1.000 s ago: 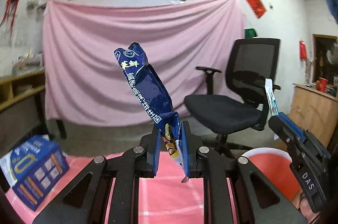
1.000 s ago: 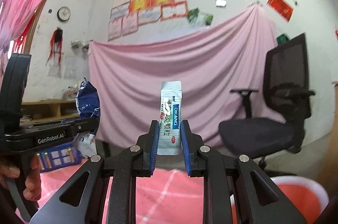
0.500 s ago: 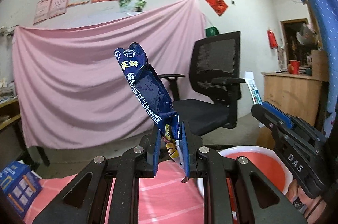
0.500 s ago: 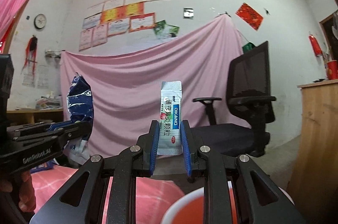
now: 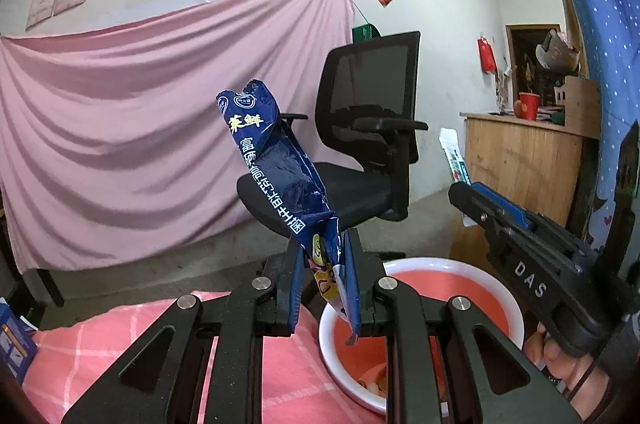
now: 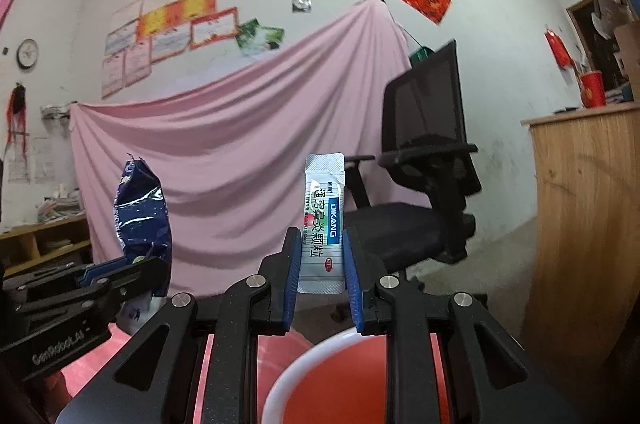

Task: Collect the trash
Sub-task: 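Lift the wrapper and white tube and carry both tools over the bucket, then open both tools to drop the wrapper and white tube into the bucket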

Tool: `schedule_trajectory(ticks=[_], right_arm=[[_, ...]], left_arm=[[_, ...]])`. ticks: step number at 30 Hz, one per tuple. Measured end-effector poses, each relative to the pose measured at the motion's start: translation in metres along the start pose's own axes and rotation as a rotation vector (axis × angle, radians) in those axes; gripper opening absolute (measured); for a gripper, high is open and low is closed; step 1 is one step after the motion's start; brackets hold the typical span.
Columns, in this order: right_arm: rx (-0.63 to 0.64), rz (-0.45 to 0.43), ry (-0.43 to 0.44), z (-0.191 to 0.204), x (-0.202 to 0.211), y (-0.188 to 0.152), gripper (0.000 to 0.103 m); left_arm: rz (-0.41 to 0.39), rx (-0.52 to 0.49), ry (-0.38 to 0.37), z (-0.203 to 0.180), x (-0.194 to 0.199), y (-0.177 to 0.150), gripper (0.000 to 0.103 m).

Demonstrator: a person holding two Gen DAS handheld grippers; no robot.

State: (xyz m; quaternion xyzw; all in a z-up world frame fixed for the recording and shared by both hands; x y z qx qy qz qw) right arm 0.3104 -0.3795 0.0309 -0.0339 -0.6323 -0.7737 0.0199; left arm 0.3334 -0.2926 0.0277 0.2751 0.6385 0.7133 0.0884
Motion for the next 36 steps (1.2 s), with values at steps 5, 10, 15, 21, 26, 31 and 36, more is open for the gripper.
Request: schedule_trajectory(ticks=[5,10,15,21,26,31,36], right_arm=[[-0.011,0.016,-0.021,-0.008,-0.002,-0.003,0.021],[-0.018,0.029,-0.035,-0.014,-0.004,-0.004,0.021],[-0.023,0.043,-0.046,-0.018,-0.007,-0.004,0.021],[-0.034,0.057,-0.068,-0.025,-0.008,-0.006,0.021],[-0.047,0.073,-0.078,-0.033,-0.010,-0.008,0.021],[-0.051,0.078,-0.081,-0.035,-0.011,-0.008,0.025],[-0.046,0.083,-0.080,-0.035,-0.011,-0.009,0.026]], left_arm=[[0.021,0.011,-0.018,-0.002,-0.005,-0.008,0.017],[0.043,0.027,-0.038,-0.004,-0.011,-0.011,0.017],[0.080,0.037,-0.066,-0.010,-0.018,-0.019,0.017],[0.136,0.047,-0.097,-0.016,-0.030,-0.029,0.018],[0.175,0.076,-0.108,-0.014,-0.037,-0.036,0.030],[0.180,0.118,-0.104,-0.007,-0.037,-0.037,0.037],[0.178,0.138,-0.087,0.000,-0.033,-0.037,0.037]])
Point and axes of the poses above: each gripper's, at about its wrist camera, not at the fingertips, and x roughly against the way its jaws point, z to its left, y to its top, the point moved 9 cm from there along -x, roughly the way its jaws point, and after that the axes turned 5 degrees about -y, right-handed, at the moved point
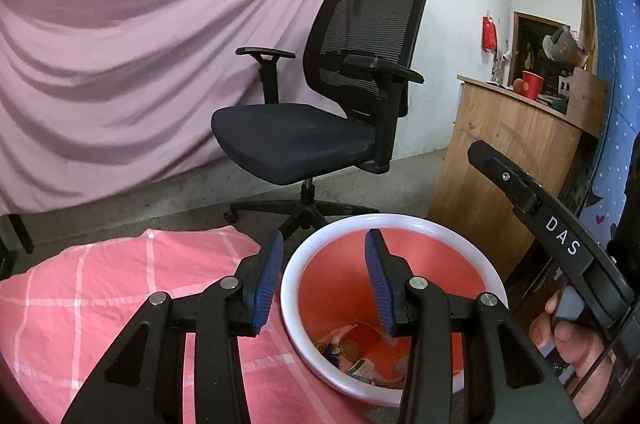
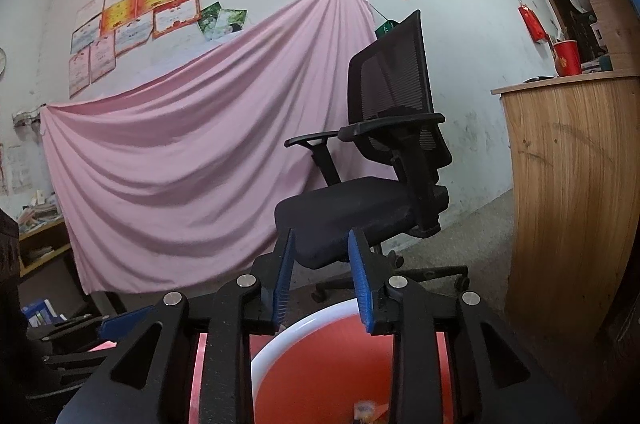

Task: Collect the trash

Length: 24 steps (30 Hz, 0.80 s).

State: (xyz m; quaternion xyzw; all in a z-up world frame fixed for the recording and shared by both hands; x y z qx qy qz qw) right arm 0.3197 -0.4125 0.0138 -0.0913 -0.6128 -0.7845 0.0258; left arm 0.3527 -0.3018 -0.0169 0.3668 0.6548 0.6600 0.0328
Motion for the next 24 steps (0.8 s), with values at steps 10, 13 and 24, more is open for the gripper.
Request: schedule_trajectory(ticks=[10,13,24], right_arm=[[0.026,0.002,0.006,0.007,0.000,-0.001,0.030],[0.036,-0.001,0.010,0.011,0.002,-0.001,0.030],[0.060,-0.032,0.032,0.032,0.021,-0.002,0.053]], left_arm=[[-0.023,0.034,0.046,0.021,0.020,0.004,0.037],[-0.036,0.045,0.066,0.028,0.030,0.007,0.043],[-0.101,0.102,0.165,0.064,0.083,0.008,0.062]])
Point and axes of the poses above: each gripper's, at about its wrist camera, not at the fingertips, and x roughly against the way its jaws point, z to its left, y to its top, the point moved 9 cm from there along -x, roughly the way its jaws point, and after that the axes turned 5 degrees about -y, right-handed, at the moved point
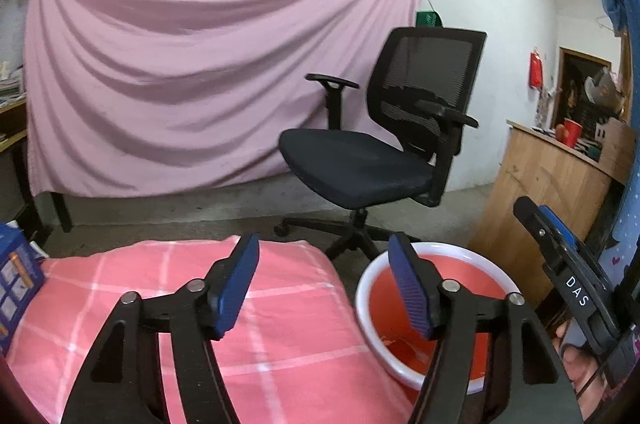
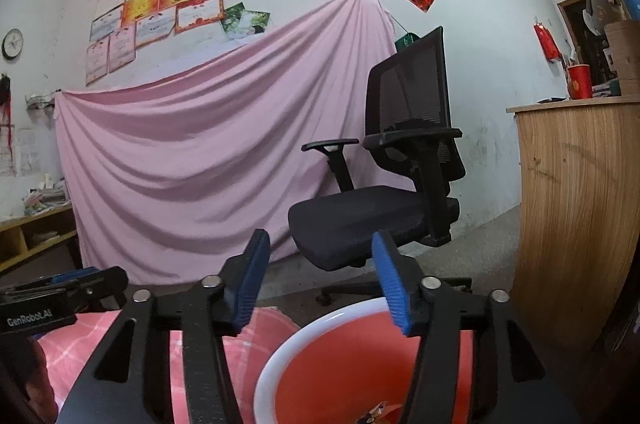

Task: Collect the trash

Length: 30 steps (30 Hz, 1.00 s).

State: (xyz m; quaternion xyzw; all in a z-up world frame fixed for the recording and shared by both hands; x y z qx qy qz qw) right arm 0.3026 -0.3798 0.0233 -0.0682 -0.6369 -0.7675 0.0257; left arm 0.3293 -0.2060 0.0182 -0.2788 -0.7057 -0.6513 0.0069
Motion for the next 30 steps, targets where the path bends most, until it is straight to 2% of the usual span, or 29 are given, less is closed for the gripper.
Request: schedule_trajectory(ticks=[1,2,3,4,6,10,12,14,30], right_arm=[[0.002,0.000,0.000,0.002,0.001,0.000,0.054],[0.004,-0.001,-0.001,0.004,0.002,-0.001,0.057],[0.002,-0.004,0.000,0.006,0.004,-0.001,0.063],[-0.001,-0.007,0.003,0.008,0.006,-0.001,0.068],[-0.006,-0.014,0.011,0.011,0.010,-0.001,0.078],[-0.007,-0.022,0.022,0.017,0.021,-0.004,0.089],[-0.006,-0.026,0.024,0.020,0.026,-0.006,0.099],[-0.002,-0.027,0.024,0.023,0.032,-0.008,0.102],[0.082,0.004,0.029,0.055,0.091,-0.041,0.103]], left_arm=[[-0.003,0.002,0.009,0.005,0.006,-0.001,0.064],[-0.005,0.003,0.019,0.009,0.011,-0.002,0.071],[-0.011,0.006,0.028,0.012,0.016,-0.003,0.077],[-0.017,0.009,0.034,0.015,0.019,-0.004,0.089],[-0.042,0.025,0.043,0.022,0.031,-0.006,0.100],[-0.070,0.047,0.071,0.037,0.055,-0.017,0.101],[-0.076,0.055,0.099,0.045,0.067,-0.024,0.101],[-0.084,0.061,0.119,0.051,0.077,-0.030,0.101],[-0.106,0.076,0.212,0.083,0.146,-0.076,0.101]])
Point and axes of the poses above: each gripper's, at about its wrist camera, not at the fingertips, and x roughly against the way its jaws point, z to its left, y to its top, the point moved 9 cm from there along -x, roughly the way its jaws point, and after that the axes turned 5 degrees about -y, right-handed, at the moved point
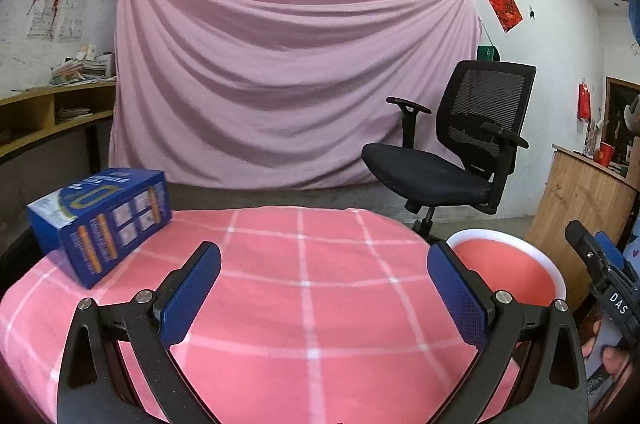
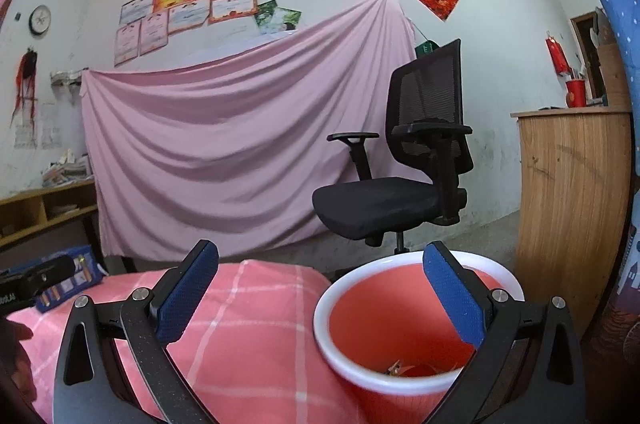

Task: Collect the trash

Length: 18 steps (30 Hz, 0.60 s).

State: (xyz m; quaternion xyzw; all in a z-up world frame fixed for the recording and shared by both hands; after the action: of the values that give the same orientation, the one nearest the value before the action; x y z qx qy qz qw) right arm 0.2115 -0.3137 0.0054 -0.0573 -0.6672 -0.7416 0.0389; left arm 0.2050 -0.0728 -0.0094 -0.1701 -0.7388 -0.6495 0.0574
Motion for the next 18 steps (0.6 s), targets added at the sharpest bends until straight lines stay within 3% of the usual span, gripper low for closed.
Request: schedule_trajectory(ticks=[18], right_arm=[[0.065,0.066,-0.021,0.027,0.053,-0.028,0.103]], left_arm=[[0.027,-0.014,0.009,0.018,0.050,-0.038,0.101]])
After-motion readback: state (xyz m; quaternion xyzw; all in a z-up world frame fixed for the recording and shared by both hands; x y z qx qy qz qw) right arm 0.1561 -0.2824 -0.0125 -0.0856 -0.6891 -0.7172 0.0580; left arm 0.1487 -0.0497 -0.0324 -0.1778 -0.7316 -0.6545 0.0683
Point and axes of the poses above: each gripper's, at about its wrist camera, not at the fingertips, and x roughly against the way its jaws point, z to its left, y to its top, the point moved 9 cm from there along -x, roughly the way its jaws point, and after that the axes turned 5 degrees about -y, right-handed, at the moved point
